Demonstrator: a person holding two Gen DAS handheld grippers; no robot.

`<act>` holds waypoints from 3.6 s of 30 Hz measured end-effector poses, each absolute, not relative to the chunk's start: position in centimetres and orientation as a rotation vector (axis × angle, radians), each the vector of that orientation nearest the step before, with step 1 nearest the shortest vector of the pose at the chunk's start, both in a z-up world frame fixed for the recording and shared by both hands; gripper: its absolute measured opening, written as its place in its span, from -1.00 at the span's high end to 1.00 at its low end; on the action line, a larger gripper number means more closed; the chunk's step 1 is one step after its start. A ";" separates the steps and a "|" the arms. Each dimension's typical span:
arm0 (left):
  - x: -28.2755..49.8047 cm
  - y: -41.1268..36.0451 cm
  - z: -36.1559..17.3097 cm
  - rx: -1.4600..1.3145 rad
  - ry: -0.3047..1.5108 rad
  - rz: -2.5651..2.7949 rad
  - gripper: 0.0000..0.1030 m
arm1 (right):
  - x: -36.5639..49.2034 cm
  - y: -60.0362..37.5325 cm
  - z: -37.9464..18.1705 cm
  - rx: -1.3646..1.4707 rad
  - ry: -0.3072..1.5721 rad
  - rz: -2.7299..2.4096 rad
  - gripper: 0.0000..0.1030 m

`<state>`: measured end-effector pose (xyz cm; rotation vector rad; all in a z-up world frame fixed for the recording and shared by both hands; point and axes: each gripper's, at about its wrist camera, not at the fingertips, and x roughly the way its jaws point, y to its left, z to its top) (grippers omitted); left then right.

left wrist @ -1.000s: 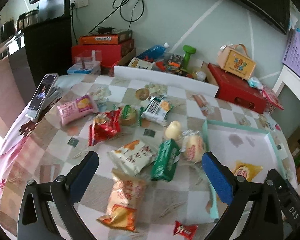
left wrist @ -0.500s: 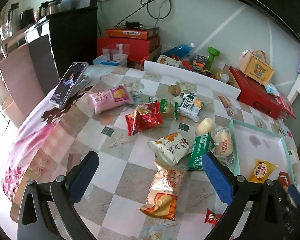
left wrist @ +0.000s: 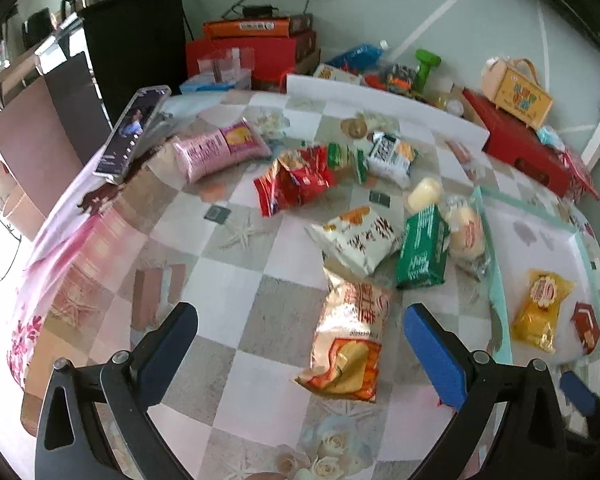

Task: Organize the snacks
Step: 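Move both tools back toward the snacks on the table, then grasp the cream roll bag with the left gripper while the right grasps the red candy, then carry the roll bag and red candy over the tray and release both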

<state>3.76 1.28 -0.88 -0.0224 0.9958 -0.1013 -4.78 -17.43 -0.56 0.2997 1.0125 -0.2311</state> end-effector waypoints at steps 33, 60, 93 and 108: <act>6.1 0.0 -6.4 -0.023 1.146 -0.168 -0.76 | -2.6 -12.9 -5.6 0.116 1.145 -0.181 0.17; 5.2 0.4 -4.1 -0.082 1.072 -0.235 0.18 | -2.5 -13.9 -3.5 0.170 1.080 -0.113 0.35; 7.9 -8.4 5.3 0.017 0.905 -0.427 0.18 | -0.3 -24.5 6.2 0.278 0.856 -0.374 0.35; 8.9 -17.6 3.4 0.123 0.900 -0.587 0.18 | -0.7 -34.0 3.4 0.419 0.872 -0.573 0.35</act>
